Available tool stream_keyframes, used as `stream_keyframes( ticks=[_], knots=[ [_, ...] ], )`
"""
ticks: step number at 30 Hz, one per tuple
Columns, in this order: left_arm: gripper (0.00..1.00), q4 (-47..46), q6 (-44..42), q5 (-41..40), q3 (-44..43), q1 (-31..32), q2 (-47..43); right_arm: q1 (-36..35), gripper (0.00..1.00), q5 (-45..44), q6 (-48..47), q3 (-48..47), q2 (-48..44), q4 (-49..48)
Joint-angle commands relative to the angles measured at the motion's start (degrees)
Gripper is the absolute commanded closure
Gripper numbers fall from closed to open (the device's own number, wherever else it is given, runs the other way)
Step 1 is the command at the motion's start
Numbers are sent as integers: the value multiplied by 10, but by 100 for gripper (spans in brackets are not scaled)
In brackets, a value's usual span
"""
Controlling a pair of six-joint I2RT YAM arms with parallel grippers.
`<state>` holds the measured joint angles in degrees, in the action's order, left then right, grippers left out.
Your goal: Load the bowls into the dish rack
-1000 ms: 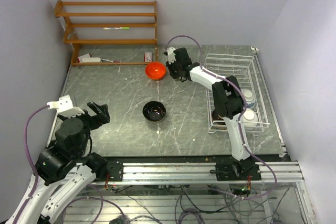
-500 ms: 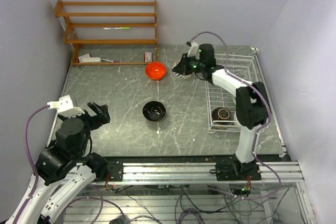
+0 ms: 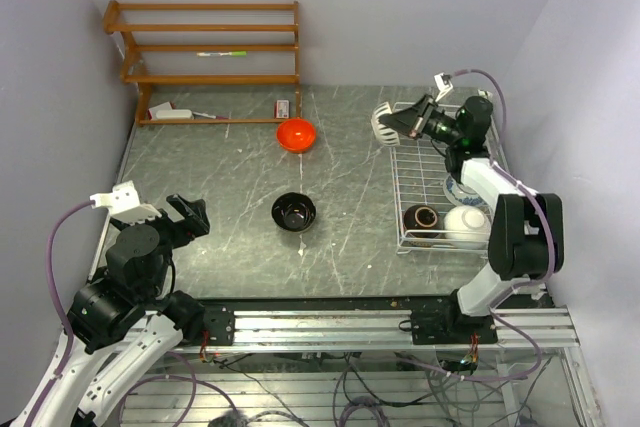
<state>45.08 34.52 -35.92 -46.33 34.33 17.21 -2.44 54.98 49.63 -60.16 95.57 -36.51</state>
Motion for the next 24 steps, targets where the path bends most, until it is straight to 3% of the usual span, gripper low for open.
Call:
stream_keyframes(
  ticks=[1,4,10,18,24],
  knots=[
    [1,-12,-2,0,-8,3,-1,35,94,22,9,17,-79,3],
    [1,-14,-3,3,-8,3,-2,59,92,7,-16,41,-112,53],
    [1,-16,-4,7,-8,3,-4,113,88,33,34,89,-122,34],
    [1,-18,-6,10,-5,4,-11,168,87,68,173,167,-60,-150],
    [1,-16,-4,8,-7,4,-11,172,86,67,283,167,21,-281]
  ],
)
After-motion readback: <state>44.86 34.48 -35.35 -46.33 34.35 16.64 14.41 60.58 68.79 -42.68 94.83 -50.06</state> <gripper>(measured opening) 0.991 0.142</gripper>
